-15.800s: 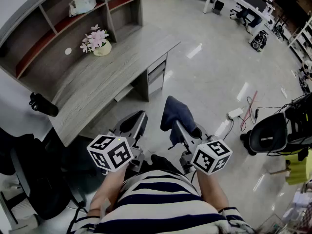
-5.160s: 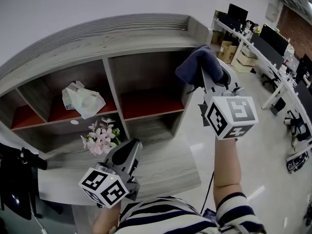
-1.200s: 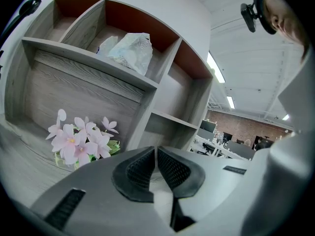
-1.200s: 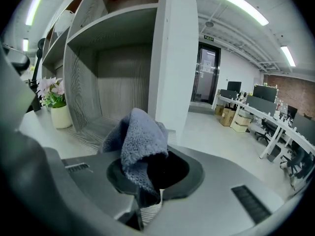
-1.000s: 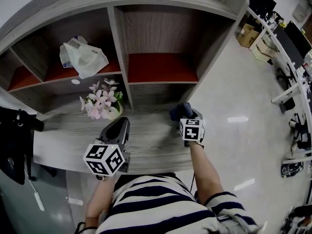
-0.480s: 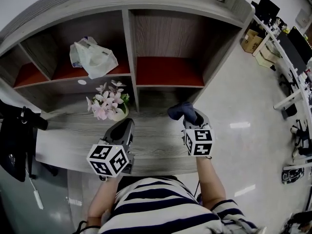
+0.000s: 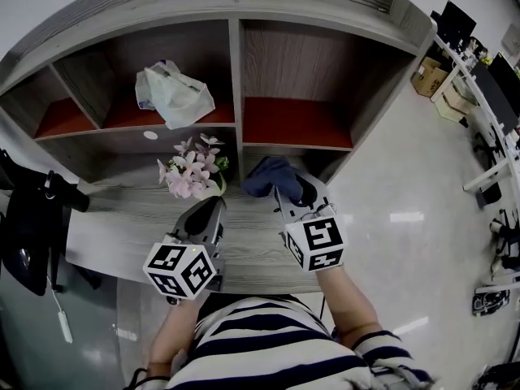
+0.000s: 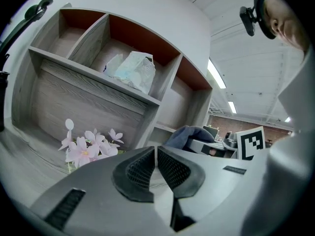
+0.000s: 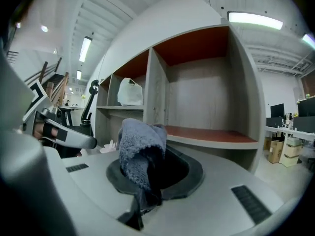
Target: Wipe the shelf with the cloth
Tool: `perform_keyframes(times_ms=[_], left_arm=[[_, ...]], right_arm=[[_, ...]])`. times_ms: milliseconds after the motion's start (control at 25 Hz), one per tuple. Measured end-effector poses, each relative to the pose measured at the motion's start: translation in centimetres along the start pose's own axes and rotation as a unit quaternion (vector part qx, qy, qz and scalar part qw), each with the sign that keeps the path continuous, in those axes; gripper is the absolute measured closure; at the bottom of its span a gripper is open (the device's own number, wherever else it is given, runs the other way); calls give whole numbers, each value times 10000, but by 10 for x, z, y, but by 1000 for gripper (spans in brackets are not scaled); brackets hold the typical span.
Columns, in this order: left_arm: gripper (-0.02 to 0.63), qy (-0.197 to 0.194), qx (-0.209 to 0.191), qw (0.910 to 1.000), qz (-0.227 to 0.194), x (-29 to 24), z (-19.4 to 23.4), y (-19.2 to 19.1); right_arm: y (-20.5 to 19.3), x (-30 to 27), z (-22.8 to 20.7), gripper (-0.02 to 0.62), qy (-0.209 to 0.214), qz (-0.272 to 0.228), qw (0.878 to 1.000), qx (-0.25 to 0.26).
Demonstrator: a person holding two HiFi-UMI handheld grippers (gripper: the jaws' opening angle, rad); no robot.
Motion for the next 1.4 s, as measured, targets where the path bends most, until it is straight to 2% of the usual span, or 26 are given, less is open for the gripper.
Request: perform_keyframes(times_ms=[240, 520, 760, 1400], left_arm=[[575, 160, 27, 9998, -65, 10, 11, 3], [575, 239, 58, 9997, -77, 13, 18, 6], [575, 120, 32, 9999, -64, 7, 12, 7], [575, -403, -39, 9991, 148, -20, -17, 1]], right_arm=[[18, -33, 24, 528, 337, -190, 9991, 166], [24, -65, 30, 526, 505, -125, 9981, 328], [22, -66, 13, 527, 267, -13, 9989, 392], [9, -10, -56, 526, -651, 50, 9978, 119]])
Point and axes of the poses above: the fingertips, and each gripper's own axes: x backward along the fingers, z to its left, y out of its top, the point moved 2 cm from there along x, backward along the fingers, and after that the axes turned 9 degrees about y, right-handed, at the moved point
